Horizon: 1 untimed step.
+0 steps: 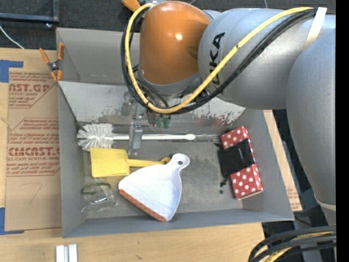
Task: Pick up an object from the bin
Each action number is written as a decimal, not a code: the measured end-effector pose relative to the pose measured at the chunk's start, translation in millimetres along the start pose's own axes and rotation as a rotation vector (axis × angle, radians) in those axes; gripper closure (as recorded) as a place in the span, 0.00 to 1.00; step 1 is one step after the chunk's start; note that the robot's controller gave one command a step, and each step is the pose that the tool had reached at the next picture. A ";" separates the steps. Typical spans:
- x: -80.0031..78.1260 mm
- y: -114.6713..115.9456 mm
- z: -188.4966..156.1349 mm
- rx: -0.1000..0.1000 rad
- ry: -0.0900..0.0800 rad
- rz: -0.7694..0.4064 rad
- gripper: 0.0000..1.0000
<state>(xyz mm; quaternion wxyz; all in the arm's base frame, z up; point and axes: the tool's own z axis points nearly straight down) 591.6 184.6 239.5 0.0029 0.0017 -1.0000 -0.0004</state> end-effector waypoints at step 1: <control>-1.4 -1.4 -5.3 -0.001 -0.008 0.003 0.00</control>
Offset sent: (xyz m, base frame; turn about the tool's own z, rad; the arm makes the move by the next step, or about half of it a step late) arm -0.0100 -0.0534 0.0006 -0.0138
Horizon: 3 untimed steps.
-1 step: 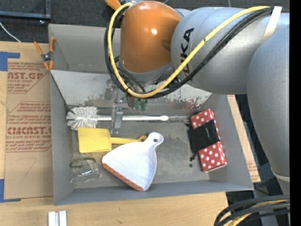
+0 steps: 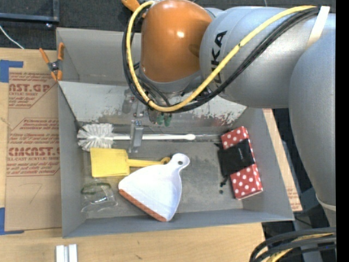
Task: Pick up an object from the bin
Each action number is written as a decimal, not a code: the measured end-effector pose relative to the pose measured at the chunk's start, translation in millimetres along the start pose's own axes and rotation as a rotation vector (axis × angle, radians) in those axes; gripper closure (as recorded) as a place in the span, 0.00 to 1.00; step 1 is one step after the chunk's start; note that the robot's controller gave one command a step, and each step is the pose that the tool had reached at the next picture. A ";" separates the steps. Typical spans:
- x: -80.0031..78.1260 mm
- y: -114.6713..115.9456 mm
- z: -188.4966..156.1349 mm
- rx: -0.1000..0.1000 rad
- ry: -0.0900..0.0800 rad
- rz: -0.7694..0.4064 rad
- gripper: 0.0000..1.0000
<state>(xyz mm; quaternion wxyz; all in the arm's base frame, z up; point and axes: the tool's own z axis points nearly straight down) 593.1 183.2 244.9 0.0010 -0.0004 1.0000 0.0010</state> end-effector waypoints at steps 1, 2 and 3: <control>0.7 -1.6 0.2 -0.001 -0.001 -0.004 0.00; 5.2 -34.1 -1.9 0.001 0.000 -0.005 0.00; 15.7 -5.2 4.8 -0.003 -0.002 -0.014 0.00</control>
Offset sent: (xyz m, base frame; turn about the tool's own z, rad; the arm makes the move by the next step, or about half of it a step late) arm -0.0117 -0.0112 0.0060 -0.0094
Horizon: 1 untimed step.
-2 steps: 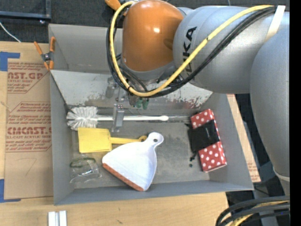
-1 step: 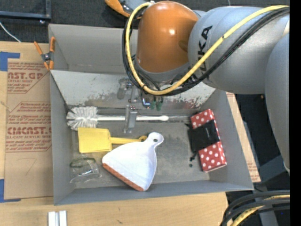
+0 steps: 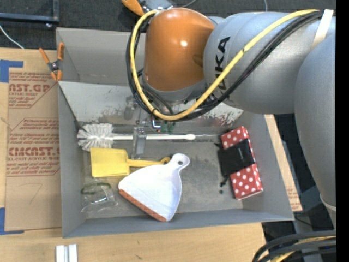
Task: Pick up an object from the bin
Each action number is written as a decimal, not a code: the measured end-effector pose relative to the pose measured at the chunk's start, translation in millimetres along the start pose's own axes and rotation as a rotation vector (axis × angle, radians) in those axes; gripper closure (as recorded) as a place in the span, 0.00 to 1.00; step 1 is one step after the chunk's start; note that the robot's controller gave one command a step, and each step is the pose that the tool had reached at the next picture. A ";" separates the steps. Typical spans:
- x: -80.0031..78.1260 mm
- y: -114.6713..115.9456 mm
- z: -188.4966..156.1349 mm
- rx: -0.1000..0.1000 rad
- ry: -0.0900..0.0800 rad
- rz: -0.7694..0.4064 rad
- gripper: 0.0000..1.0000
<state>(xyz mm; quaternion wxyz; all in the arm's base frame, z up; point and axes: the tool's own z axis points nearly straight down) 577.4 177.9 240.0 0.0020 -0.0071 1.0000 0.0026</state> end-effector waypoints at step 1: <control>21.8 -65.4 78.4 0.004 -0.002 -0.067 0.00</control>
Offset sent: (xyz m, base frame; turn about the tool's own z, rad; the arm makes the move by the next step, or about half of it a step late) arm -0.0342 -0.0274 -0.1105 -0.1008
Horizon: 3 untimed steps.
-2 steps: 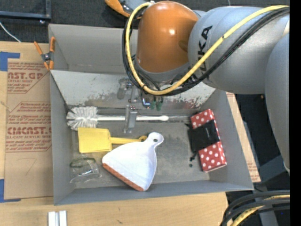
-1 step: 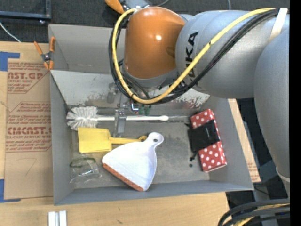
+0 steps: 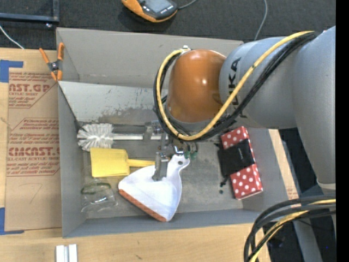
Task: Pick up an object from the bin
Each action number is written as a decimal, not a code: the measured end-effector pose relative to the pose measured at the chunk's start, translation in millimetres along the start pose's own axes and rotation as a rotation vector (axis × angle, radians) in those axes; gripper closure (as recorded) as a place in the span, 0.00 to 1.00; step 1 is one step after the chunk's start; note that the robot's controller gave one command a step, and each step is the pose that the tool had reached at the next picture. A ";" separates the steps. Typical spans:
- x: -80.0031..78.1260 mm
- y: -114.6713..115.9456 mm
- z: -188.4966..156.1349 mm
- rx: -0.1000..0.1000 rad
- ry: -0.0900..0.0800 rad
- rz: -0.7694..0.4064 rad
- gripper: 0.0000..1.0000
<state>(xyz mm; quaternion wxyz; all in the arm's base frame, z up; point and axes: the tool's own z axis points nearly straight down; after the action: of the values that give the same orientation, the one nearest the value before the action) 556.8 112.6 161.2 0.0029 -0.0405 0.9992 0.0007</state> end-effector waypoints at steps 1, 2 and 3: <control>9.6 38.3 30.7 -0.004 0.000 -0.033 0.00; 2.4 20.3 93.9 -0.002 -0.001 -0.025 0.00; 48.9 -13.4 70.8 -0.006 -0.016 -0.046 0.00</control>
Offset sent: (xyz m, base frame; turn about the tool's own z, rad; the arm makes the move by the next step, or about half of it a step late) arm -0.0035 0.0190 -0.0912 -0.0255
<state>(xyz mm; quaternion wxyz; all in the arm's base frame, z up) 509.6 95.4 90.1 0.0110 -0.0635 0.9979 0.0041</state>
